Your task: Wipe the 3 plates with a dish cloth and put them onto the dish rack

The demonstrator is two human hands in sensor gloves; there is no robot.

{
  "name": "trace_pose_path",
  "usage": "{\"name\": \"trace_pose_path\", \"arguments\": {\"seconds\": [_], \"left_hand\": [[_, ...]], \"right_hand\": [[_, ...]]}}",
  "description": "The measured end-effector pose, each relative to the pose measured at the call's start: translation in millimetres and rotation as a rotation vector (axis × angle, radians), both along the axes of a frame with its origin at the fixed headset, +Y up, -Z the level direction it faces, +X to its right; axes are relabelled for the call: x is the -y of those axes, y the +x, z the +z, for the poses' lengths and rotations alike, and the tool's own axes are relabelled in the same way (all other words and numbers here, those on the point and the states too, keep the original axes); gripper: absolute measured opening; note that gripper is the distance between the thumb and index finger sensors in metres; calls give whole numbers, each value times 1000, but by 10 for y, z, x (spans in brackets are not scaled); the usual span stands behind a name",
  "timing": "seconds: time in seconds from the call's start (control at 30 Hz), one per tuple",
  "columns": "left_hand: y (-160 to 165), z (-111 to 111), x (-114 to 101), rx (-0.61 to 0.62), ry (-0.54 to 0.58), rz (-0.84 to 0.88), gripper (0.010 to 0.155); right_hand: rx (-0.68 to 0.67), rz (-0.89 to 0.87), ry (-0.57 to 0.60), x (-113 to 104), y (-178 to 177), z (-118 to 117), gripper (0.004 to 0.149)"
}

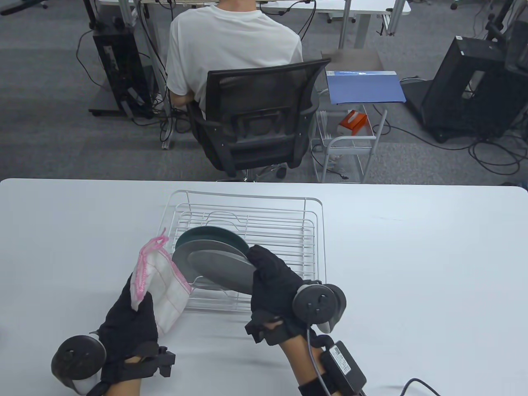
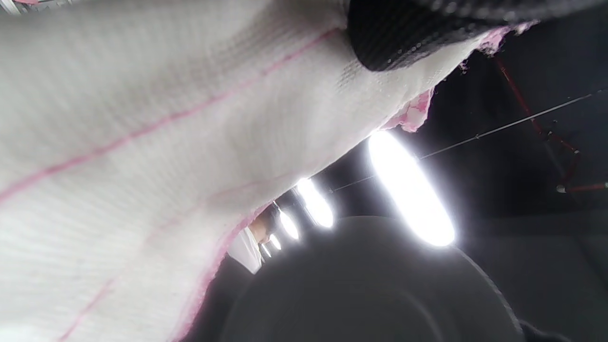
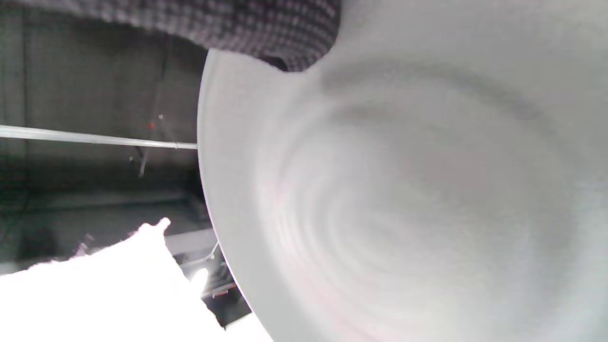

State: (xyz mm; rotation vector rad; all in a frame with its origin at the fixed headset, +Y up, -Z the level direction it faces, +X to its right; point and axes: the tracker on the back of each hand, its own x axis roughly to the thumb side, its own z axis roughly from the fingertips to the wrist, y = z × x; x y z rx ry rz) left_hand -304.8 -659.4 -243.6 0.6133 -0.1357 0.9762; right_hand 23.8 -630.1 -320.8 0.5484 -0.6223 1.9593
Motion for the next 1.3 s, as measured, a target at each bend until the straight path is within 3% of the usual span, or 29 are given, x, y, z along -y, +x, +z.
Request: {"name": "trace_pose_path", "arguments": {"seconds": [0.33, 0.6, 0.8, 1.0, 1.3], "left_hand": [[-77, 10, -2, 23, 4, 85, 49], [-60, 3, 5, 40, -6, 92, 49], [-62, 2, 5, 46, -4, 97, 49], [-55, 3, 6, 51, 0, 90, 49], [-42, 3, 10, 62, 1, 82, 49]], "right_hand": [[-11, 310, -16, 5, -539, -392, 46], [-62, 399, -93, 104, -788, -558, 46], [-44, 450, -46, 52, -903, -546, 45], [-56, 544, -7, 132, -1024, -474, 45], [-47, 620, -38, 229, -1142, -528, 45]]}}
